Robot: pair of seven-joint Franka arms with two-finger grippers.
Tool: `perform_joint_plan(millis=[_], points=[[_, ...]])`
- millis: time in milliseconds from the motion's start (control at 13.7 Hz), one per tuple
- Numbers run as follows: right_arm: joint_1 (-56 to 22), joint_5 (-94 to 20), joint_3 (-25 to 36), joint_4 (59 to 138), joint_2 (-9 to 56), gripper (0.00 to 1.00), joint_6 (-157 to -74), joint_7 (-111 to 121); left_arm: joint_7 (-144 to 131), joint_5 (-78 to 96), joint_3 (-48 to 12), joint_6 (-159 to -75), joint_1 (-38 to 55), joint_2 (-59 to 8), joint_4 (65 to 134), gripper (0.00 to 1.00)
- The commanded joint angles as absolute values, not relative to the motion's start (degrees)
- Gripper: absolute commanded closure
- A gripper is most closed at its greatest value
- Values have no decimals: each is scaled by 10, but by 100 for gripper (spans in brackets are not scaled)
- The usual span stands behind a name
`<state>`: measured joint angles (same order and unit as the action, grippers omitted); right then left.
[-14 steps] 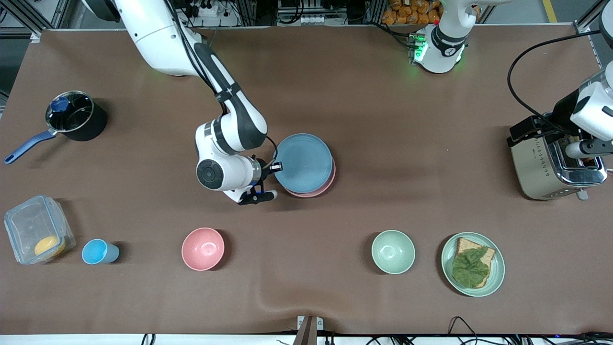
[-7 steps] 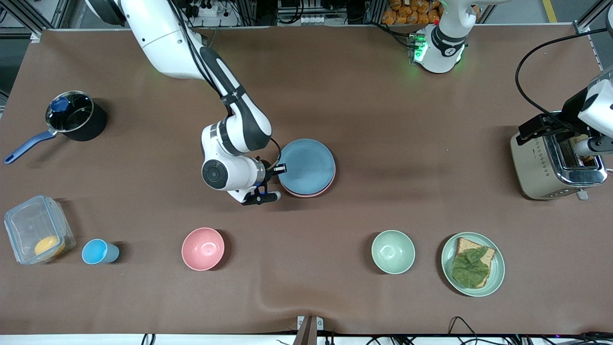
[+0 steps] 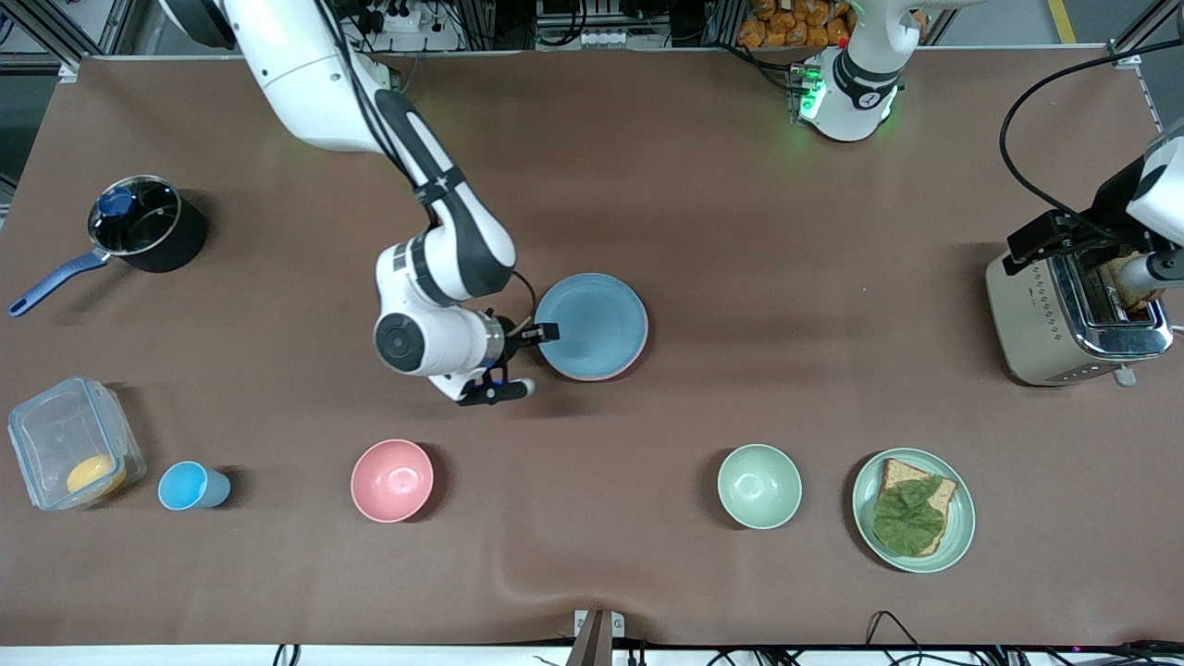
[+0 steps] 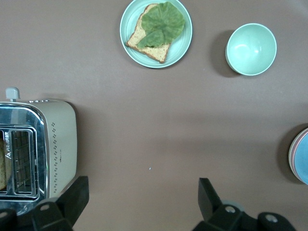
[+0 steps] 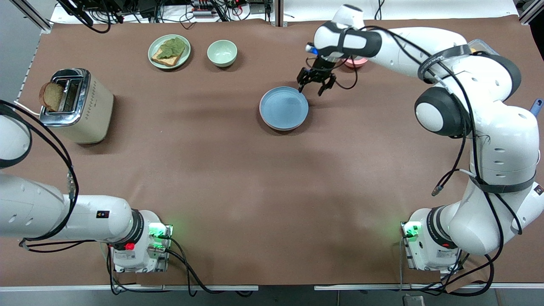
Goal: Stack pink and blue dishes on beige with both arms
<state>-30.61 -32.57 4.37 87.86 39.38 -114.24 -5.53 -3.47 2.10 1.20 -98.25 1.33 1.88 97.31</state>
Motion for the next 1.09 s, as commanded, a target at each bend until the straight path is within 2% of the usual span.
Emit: perform_joint_plan(millis=[0,364,801,1019], points=[[-241,-326,53,851,380,0,-1056,-53,-25,10,1,-968,3,13,949,0],[-137,-214,83,846,345,0,-969,-40,13,11,1,-968,-8,0,948,0],[-40,-123,83,849,298,0,-959,31,6,11,-3,-966,0,-6,943,0],[-27,-73,84,881,219,0,-966,40,5,11,-3,-966,-2,-7,940,0]])
